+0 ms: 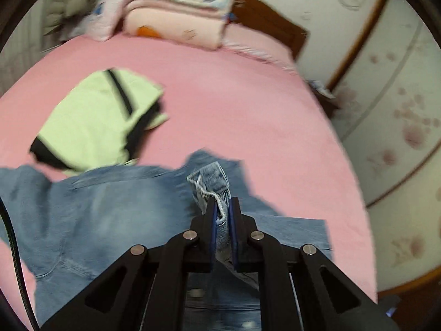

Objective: Fold large clothes
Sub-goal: 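Fold the held sleeve across the jacket with the left tool, then open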

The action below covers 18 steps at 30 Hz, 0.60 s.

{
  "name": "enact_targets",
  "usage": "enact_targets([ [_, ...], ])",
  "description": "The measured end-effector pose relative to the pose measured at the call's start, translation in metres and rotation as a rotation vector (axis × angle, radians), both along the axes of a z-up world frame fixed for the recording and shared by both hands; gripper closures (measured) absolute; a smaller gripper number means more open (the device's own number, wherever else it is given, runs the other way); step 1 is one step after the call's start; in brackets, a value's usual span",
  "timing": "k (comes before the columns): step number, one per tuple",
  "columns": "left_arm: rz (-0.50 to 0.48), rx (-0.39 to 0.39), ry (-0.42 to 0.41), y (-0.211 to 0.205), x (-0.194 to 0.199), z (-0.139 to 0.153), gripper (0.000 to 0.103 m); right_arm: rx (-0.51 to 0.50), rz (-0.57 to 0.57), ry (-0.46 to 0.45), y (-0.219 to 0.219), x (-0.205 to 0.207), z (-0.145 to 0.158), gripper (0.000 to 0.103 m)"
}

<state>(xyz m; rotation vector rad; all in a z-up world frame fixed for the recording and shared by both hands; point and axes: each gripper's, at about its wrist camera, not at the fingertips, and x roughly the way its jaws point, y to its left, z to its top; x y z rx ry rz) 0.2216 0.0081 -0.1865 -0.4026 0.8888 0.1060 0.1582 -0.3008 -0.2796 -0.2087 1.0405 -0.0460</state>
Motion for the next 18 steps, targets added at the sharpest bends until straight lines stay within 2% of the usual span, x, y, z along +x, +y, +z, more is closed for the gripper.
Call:
enact_targets([
  [6,0.091,0.042,0.150,0.031,-0.018,-0.071,0.098,-0.205,0.139,0.021,0.048,-0.008,-0.020,0.098],
  [8,0.107,0.046,0.180,0.036,-0.026,-0.088,0.098,-0.236,0.167,0.045,0.055,-0.012,-0.026,0.095],
  [10,0.114,0.050,0.217,0.042,-0.032,-0.105,0.098,-0.233,0.188,0.085,0.057,-0.016,-0.031,0.081],
  [12,0.109,0.046,0.257,0.045,-0.037,-0.121,0.097,-0.209,0.199,0.097,0.057,-0.022,-0.031,0.059],
  [14,0.100,0.041,0.286,0.048,-0.040,-0.130,0.095,-0.167,0.202,0.107,0.055,-0.024,-0.026,0.055],
  [18,0.075,0.024,0.355,0.054,-0.050,-0.145,0.092,-0.079,0.199,0.140,0.045,-0.032,-0.014,0.055],
])
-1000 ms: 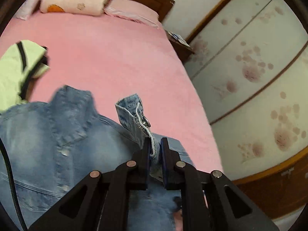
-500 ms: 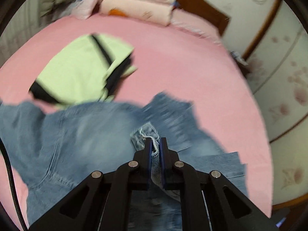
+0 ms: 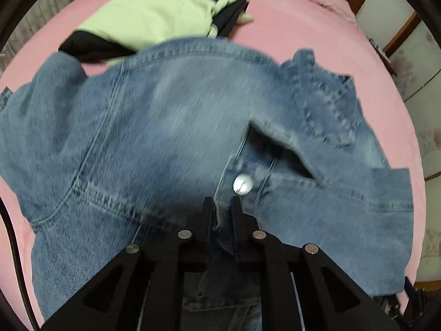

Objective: Fold large clothes
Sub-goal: 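Fold the held sleeve across the jacket with the left tool, then open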

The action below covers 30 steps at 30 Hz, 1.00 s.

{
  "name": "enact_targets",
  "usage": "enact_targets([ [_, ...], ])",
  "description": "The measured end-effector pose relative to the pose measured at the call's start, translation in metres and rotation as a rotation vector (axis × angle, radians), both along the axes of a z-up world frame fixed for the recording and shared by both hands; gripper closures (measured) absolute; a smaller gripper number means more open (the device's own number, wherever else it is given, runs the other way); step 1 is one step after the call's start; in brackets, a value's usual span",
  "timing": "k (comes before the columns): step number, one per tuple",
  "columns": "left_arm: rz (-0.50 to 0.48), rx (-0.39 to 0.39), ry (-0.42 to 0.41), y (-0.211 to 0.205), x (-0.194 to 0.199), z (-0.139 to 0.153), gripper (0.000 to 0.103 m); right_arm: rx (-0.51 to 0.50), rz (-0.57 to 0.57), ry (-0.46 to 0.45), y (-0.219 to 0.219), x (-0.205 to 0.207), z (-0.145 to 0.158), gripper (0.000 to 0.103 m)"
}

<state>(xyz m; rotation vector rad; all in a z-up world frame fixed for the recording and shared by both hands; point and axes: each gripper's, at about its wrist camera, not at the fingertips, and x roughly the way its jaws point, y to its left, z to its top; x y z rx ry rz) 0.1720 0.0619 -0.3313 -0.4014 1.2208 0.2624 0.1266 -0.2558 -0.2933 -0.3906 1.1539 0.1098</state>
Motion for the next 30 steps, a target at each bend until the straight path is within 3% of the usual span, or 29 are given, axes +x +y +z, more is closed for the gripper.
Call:
enact_targets([
  [3,-0.028,-0.005,0.038,0.003,-0.008,-0.005,0.086,0.068,-0.004,0.024,-0.008,-0.003,0.012,0.055],
  [6,-0.033,-0.041,0.030,0.011,-0.008,0.007,0.073,0.162,-0.019,0.052,-0.018,-0.003,0.027,0.055],
  [8,-0.035,-0.111,-0.014,0.017,-0.002,0.018,0.053,0.220,-0.048,0.050,-0.028,0.003,0.038,0.055],
  [10,-0.038,-0.159,-0.056,0.022,0.008,0.026,0.043,0.252,-0.077,0.043,-0.035,0.011,0.046,0.055],
  [12,-0.053,-0.213,-0.086,0.028,0.025,0.030,0.042,0.278,-0.105,0.031,-0.042,0.022,0.050,0.055],
  [16,-0.066,-0.296,-0.052,0.036,0.070,0.019,0.042,0.314,-0.149,0.016,-0.050,0.043,0.046,0.055],
  [21,-0.158,-0.333,0.106,0.033,0.104,-0.025,0.041,0.326,-0.179,0.002,-0.062,0.072,0.037,0.055],
  [23,-0.204,-0.337,0.116,0.027,0.110,-0.032,0.028,0.340,-0.202,0.004,-0.069,0.085,0.032,0.055],
  [25,-0.243,-0.328,0.112,0.018,0.112,-0.032,0.023,0.354,-0.232,0.008,-0.079,0.100,0.024,0.055],
  [27,-0.304,-0.311,0.115,0.006,0.115,-0.031,0.034,0.364,-0.274,0.018,-0.090,0.118,0.013,0.055],
  [29,-0.359,-0.221,0.137,-0.008,0.117,-0.028,0.074,0.365,-0.308,0.027,-0.100,0.134,0.001,0.055],
  [30,-0.383,-0.198,0.138,-0.014,0.116,-0.026,0.078,0.364,-0.328,0.034,-0.105,0.143,-0.005,0.055],
])
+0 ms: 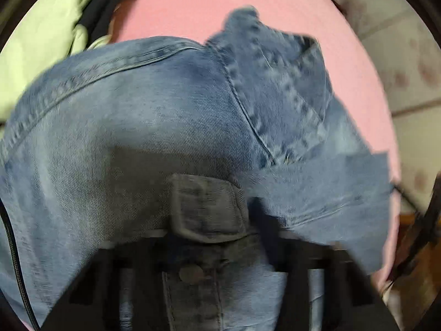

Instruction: Fold large clothes

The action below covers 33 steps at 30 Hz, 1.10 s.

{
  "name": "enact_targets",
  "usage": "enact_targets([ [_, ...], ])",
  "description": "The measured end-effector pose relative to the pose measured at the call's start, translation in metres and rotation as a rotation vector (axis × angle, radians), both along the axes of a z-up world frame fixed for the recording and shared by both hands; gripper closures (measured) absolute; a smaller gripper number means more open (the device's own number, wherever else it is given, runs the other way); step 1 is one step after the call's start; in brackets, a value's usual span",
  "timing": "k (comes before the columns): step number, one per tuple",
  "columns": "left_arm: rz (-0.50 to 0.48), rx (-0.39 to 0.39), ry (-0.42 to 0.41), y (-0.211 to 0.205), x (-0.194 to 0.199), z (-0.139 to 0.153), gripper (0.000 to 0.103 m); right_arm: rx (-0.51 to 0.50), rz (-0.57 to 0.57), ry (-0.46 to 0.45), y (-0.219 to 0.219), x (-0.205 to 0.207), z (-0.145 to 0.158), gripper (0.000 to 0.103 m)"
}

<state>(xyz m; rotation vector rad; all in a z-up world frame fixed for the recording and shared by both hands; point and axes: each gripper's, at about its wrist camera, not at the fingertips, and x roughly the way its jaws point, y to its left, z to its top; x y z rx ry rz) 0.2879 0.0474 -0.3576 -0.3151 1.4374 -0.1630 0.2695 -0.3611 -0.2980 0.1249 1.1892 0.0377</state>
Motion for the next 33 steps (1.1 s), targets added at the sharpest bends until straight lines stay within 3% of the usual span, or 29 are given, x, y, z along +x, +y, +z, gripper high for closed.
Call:
enact_targets([
  [4,0.042,0.034,-0.048,-0.001,-0.003,0.013,0.090,0.057,-0.030,0.036,-0.012,0.029,-0.018,0.055],
  [8,0.082,0.178,-0.175,-0.006,-0.020,0.047,0.092,0.046,-0.020,0.082,-0.008,0.043,-0.030,0.055],
  [11,0.126,0.243,-0.204,0.002,-0.032,0.055,0.092,0.002,0.021,0.068,0.003,0.042,-0.030,0.055],
  [13,0.146,0.247,-0.160,0.011,-0.034,0.042,0.092,-0.035,0.051,0.057,0.010,0.042,-0.033,0.074],
  [14,0.158,0.242,-0.144,0.012,-0.034,0.036,0.092,-0.063,0.071,0.042,0.015,0.041,-0.035,0.097],
  [18,0.165,0.290,-0.150,0.011,-0.033,0.025,0.091,-0.215,0.107,-0.048,0.030,0.037,-0.029,0.098],
  [21,0.167,0.326,-0.140,0.006,-0.026,0.015,0.085,-0.263,0.125,-0.004,0.033,0.036,-0.048,0.097],
  [23,0.161,0.342,-0.121,0.006,-0.022,0.019,0.077,-0.279,0.123,-0.006,0.035,0.034,-0.044,0.096],
  [25,0.150,0.350,-0.116,0.005,-0.022,0.029,0.069,-0.247,0.093,-0.002,0.031,0.030,-0.029,0.092],
  [29,0.113,0.412,-0.186,-0.008,-0.038,0.069,0.039,-0.169,0.086,-0.084,0.031,-0.007,0.022,0.088],
  [33,0.091,0.416,-0.250,-0.037,-0.067,0.092,0.035,-0.110,0.162,-0.110,0.056,-0.058,0.044,0.087],
])
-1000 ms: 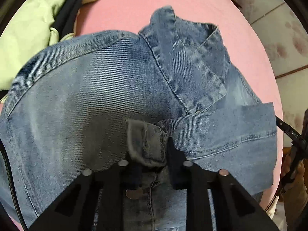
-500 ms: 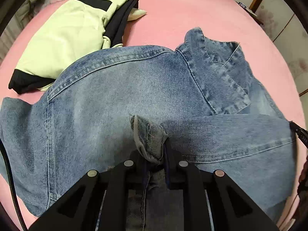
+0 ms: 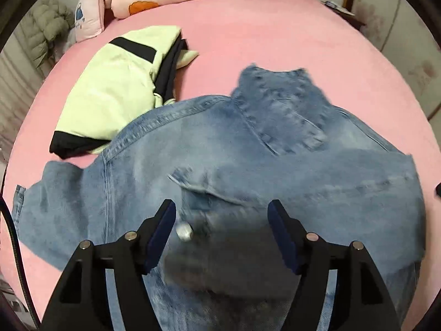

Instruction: Fold large clothes

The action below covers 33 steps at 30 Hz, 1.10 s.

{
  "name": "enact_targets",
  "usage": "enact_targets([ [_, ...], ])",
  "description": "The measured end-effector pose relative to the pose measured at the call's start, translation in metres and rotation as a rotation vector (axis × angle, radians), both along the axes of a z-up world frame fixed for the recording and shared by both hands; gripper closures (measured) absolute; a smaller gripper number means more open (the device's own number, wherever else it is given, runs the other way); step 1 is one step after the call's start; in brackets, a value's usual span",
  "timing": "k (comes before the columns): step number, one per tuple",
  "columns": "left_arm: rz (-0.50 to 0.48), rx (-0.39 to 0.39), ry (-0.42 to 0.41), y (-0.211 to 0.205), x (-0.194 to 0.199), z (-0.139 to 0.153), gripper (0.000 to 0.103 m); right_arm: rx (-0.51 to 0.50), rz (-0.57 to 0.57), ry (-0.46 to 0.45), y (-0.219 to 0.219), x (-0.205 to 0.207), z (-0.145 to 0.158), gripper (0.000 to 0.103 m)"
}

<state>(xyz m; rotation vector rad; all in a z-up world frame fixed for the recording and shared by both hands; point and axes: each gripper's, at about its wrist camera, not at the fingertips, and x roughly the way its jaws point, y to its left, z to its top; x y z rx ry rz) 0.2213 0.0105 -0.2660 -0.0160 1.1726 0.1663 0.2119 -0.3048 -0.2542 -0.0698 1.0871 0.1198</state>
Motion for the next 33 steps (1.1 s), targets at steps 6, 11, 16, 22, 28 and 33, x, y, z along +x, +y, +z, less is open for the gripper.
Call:
enact_targets([
  [6,0.047,-0.054,0.060,-0.031,-0.037,-0.036,0.035,-0.005,0.077,0.061,0.038,-0.065,-0.030,0.087],
  [11,0.065,-0.045,0.097,-0.033,-0.055,-0.071,0.038,-0.120,0.024,0.113,0.011,-0.083,-0.067,0.100],
  [16,0.043,-0.012,0.084,-0.038,-0.058,-0.070,0.038,-0.110,0.020,0.106,-0.007,-0.085,-0.069,0.103],
  [22,0.084,-0.044,0.109,-0.040,-0.054,-0.046,0.038,-0.050,0.011,0.136,-0.010,-0.077,-0.058,0.100],
  [28,0.089,-0.054,0.061,-0.052,-0.069,0.006,0.025,0.020,0.031,0.144,-0.012,-0.086,-0.020,0.100],
  [33,0.107,-0.054,0.035,-0.069,-0.082,0.059,0.020,0.029,0.091,0.137,-0.001,-0.091,0.024,0.098],
])
